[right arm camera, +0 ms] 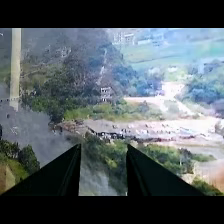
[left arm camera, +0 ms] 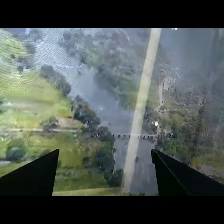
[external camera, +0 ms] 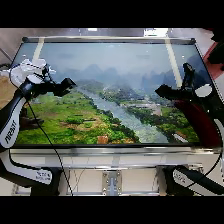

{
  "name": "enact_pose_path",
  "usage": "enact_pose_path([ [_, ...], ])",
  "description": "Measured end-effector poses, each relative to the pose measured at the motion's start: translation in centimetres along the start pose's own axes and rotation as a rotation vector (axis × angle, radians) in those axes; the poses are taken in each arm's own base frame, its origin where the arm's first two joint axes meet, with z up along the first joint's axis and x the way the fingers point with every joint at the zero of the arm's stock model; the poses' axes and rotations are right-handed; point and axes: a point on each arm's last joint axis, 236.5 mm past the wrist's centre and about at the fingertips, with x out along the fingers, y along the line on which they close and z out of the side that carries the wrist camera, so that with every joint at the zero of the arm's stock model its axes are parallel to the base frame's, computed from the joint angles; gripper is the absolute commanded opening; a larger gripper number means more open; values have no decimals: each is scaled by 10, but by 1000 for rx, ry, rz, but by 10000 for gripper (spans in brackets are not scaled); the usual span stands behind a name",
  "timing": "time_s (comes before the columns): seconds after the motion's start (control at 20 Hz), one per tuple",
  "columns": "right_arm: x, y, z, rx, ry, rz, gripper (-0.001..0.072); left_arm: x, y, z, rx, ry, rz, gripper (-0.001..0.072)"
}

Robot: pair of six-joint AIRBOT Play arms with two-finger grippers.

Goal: Fold the shirts.

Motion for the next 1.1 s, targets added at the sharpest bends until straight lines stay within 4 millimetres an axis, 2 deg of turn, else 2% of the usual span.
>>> enact_pose_path([
  [0.05, 0, -1, 3, 0, -13, -4, 340, 0, 1, 4, 8, -16, 4, 663],
  [0.1, 0, -2, 6, 0, -27, -9, 340, 0, 2, 7, 25, -30, 9, 720],
  [0.2, 0, -4, 13, 0, -55, -18, 340, -3, 5, 18, 58, -69, 18, 720],
  [0.3, -1, -6, 18, -1, -74, -24, 340, -14, 3, 39, 66, -124, 9, 720],
  [0.4, -1, -6, 20, -1, -83, -27, 340, -38, -4, 74, 78, -210, -7, 720],
  [0.5, -1, -5, 18, 0, -76, -23, 341, -78, -3, 126, 109, -356, 13, 720],
  [0.55, 0, -4, 17, 2, -70, -19, 340, -105, 3, 154, 135, -443, 44, 720],
  [0.6, 0, -3, 16, 7, -68, -13, 341, -130, 13, 178, 162, -520, 90, 720],
  [0.7, 0, -2, 17, 13, -72, -8, 341, -184, 51, 213, 192, -637, 216, 720],
  [0.8, -1, -2, 22, 18, -94, -10, 340, -222, 91, 226, 152, -686, 304, 720],
  [0.9, -2, -3, 30, 28, -126, -12, 340, -246, 120, 227, 91, -699, 343, 720],
  [1.1, -4, -3, 45, 54, -191, -10, 341, -269, 151, 231, 51, -736, 396, 716],
])
